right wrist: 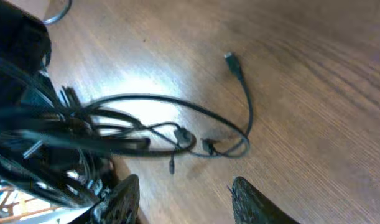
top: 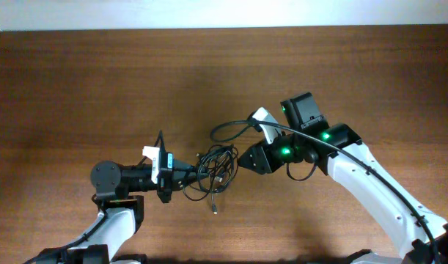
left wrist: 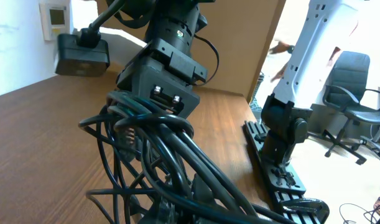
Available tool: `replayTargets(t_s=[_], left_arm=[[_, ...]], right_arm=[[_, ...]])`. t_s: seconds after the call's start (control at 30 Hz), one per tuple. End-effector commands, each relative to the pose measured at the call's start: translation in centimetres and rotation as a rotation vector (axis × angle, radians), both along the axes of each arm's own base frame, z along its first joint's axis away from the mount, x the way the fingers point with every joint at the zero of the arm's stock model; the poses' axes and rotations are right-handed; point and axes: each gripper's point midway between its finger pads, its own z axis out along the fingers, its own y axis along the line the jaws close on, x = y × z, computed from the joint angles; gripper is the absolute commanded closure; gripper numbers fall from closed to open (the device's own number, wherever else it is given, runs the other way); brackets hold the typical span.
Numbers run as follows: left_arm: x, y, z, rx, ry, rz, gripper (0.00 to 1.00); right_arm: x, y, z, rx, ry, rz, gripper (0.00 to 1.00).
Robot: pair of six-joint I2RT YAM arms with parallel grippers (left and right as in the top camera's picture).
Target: Untangle cables
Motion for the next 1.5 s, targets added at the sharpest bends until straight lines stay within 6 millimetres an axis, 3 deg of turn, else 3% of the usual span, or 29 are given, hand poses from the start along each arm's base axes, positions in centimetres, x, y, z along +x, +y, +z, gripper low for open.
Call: replayTargets(t_s=[0.0, 0.03, 0.13, 0.23, 0.27, 0.3, 0.33, 0.4, 0.43, 0.5, 0.57, 0.67, 0.8, 0.87, 0.93, 0.97, 1.0, 1.03, 1.07, 1.1, 1.17, 1.2, 1.3, 1.33, 1.37, 1.4, 1.47], left_arm=[[0.1, 0.2, 0.5, 0.003, -0.017, -0.001, 1.0], [0.1, 0.2, 0.5, 0.003, -0.017, -0.001, 1.0], [0.1, 0.2, 0.5, 0.003, -0.017, -0.001, 1.0], [0.1, 0.2, 0.5, 0.003, -0.017, -0.001, 1.0], [0.1, 0.2, 0.5, 0.003, -0.017, -0.001, 1.0], [0.1, 0.2, 0.5, 0.003, -0.017, -0.002, 1.0], [0.1, 0.2, 0.5, 0.003, -0.017, -0.001, 1.0], [0.2, 0.2, 0.5, 0.002, -0.017, 0.002, 1.0], [0.7, 0.2, 0.6, -0.004, -0.017, 0.033, 1.0], [1.9, 0.4, 0.8, -0.019, -0.024, 0.101, 0.99], [3.8, 0.8, 0.4, -0.038, 0.056, 0.208, 0.99], [5.2, 1.2, -0.5, -0.037, 0.11, 0.286, 1.0], [5.9, 1.5, 0.1, -0.048, 0.065, 0.335, 1.0], [5.5, 1.2, 2.0, -0.093, 0.054, 0.317, 1.0], [4.1, 0.6, 4.2, -0.125, -0.044, 0.265, 1.0], [3.0, 0.1, 4.4, -0.111, -0.091, 0.214, 1.0], [2.7, 0.0, 4.1, -0.099, -0.087, 0.188, 1.0], [2.4, -0.1, 4.0, -0.091, -0.089, 0.171, 1.0], [2.3, -0.1, 4.0, -0.085, -0.117, 0.17, 1.0], [2.4, -0.1, 4.0, -0.079, -0.162, 0.173, 1.0], [2.4, -0.1, 4.0, -0.074, -0.195, 0.175, 1.0], [2.4, -0.1, 4.0, -0.074, -0.195, 0.175, 1.0], [1.2, -0.3, 3.4, -0.04, -0.234, 0.103, 1.0], [0.6, -0.4, 3.1, -0.026, -0.248, 0.07, 1.0], [0.1, -0.5, 2.8, -0.014, -0.254, 0.038, 1.0], [-0.2, -0.5, 2.6, -0.006, -0.254, 0.017, 1.0], [-0.3, -0.5, 2.6, -0.002, -0.269, 0.009, 1.0]], right_arm=[[-0.2, 1.4, 0.2, 0.008, -0.055, 0.048, 0.48], [-0.5, 2.3, 0.8, 0.048, -0.072, 0.079, 0.42], [-1.9, 4.5, 3.1, 0.197, -0.075, 0.18, 0.42], [-0.9, 4.8, 2.4, 0.139, -0.137, 0.156, 0.43], [0.5, 5.2, 1.9, 0.103, -0.204, 0.129, 0.7], [2.5, 4.3, 0.5, 0.012, -0.226, 0.022, 0.96], [3.9, 2.7, -0.6, -0.079, -0.201, -0.105, 0.96], [3.7, 0.0, -0.9, -0.194, -0.19, -0.196, 0.96], [3.4, -2.1, 0.3, -0.25, -0.196, -0.299, 0.96], [1.7, -3.6, 4.0, -0.217, -0.249, -0.339, 0.96], [-1.7, -2.6, 8.5, -0.042, -0.267, -0.247, 0.96], [-5.3, -0.6, 11.5, 0.137, -0.23, -0.089, 0.96], [-8.1, 3.3, 10.8, 0.183, -0.175, 0.08, 0.96], [-7.0, 4.4, 7.5, 0.049, -0.188, 0.042, 0.96], [-5.3, 4.2, 4.9, -0.053, -0.183, -0.026, 0.96], [-4.5, 3.8, 4.2, -0.089, -0.182, -0.071, 0.87], [-4.6, 3.6, 4.4, -0.089, -0.185, -0.072, 0.5], [-4.7, 3.1, 4.6, -0.101, -0.193, -0.084, 0.32], [-4.8, 2.6, 4.9, -0.11, -0.196, -0.101, 0.23], [-4.7, 1.2, 5.5, -0.135, -0.2, -0.178, 0.16], [-4.5, -0.3, 7.0, -0.119, -0.19, -0.309, 0.13], [-4.5, -0.3, 8.9, -0.045, -0.193, -0.358, 0.02], [-3.3, 0.9, 12.6, 0.12, -0.241, -0.416, 0.01], [-2.7, 1.2, 13.3, 0.174, -0.192, -0.479, 0.13], [-1.6, 1.3, 13.6, 0.228, -0.12, -0.58, 0.44], [-0.4, 1.0, 12.7, 0.247, -0.021, -0.697, 0.59], [-0.4, 1.3, 10.0, 0.201, 0.122, -0.757, 0.59]])
